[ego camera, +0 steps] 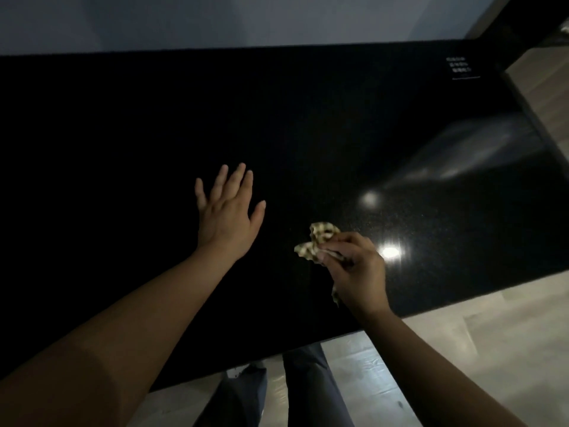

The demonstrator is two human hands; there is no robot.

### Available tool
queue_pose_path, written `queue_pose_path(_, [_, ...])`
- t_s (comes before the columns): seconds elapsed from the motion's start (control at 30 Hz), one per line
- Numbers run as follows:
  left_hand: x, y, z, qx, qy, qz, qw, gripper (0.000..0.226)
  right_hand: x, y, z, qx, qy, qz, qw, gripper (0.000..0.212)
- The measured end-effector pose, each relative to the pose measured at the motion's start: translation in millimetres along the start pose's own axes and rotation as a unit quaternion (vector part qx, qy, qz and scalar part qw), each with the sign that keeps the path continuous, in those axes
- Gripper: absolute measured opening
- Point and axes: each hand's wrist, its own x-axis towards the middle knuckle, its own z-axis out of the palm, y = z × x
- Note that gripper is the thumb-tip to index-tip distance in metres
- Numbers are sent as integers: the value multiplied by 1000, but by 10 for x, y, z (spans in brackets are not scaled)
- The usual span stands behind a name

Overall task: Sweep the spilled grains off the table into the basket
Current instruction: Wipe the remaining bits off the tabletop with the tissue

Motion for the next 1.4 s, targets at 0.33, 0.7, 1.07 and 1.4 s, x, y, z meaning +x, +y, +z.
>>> queue_pose_path(0.33, [-235,-21,67,-18,10,56,998,49,-405,-23,1,-11,12,19,1000,10])
queue_pose_path(0.7, [-1115,-97,183,-30,22,77,996,53,-958,31,-150,20,-53,-48,997,15])
queue_pose_path(1.07, [-1485,-116,36,-135,61,34,988,55,-619,-380,-542,102,-54,14,993,4])
queue_pose_path(1.4, [-815,-726,-295,-176,49,1,983,66,458,-869,-127,122,-7,23,992,9])
